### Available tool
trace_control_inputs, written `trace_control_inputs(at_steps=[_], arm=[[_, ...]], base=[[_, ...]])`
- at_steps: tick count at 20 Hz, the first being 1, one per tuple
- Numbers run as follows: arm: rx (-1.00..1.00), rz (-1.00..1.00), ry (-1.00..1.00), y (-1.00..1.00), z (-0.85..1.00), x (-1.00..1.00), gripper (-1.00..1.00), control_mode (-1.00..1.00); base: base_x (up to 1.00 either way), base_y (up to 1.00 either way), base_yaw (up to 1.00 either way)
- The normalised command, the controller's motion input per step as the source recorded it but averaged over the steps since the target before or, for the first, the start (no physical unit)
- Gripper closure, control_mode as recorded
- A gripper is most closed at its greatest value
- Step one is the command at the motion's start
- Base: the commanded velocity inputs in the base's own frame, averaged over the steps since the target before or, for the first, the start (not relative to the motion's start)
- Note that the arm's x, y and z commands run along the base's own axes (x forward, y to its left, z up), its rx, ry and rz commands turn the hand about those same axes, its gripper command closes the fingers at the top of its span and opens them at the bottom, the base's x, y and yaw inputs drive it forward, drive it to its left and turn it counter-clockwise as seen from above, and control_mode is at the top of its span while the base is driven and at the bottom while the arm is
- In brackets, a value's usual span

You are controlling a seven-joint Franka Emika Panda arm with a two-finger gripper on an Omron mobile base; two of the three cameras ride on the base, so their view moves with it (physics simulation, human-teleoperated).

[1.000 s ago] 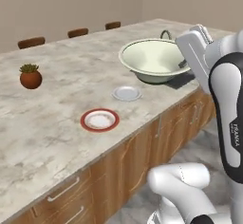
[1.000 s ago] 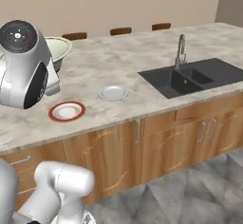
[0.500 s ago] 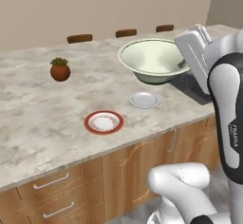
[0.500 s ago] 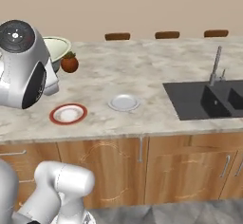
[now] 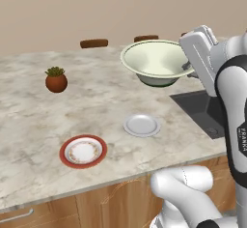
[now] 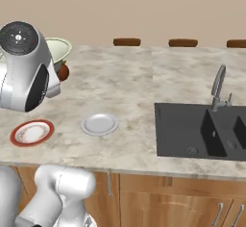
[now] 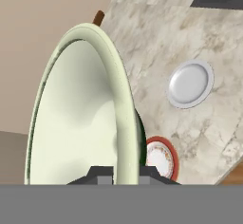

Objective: Move the bowls from the cabinet to the plates on the dining table.

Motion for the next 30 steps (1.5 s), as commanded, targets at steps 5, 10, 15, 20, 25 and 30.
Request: trace_control_inputs(at_steps=[5, 10, 15, 20, 25, 30], arm=[[0.0, 0.0, 0.0, 0.0, 0.0, 0.0, 1.0, 1.0], [0.0, 0.0, 0.0, 0.0, 0.0, 0.0, 1.0, 1.0], [0.0, 0.0, 0.0, 0.0, 0.0, 0.0, 1.0, 1.0], [0.0, 0.0, 0.0, 0.0, 0.0, 0.0, 1.0, 1.0], [0.0, 0.0, 0.0, 0.0, 0.0, 0.0, 1.0, -1.0], [0.0, 0.0, 0.01, 0.0, -0.07, 0.0, 1.0, -1.0]], base=[[1.0, 0.0, 0.03], [0.68, 0.0, -0.01], [0.0, 0.0, 0.0], [0.0, 0.0, 0.0], [0.0, 0.0, 0.0], [0.0, 0.0, 0.0]])
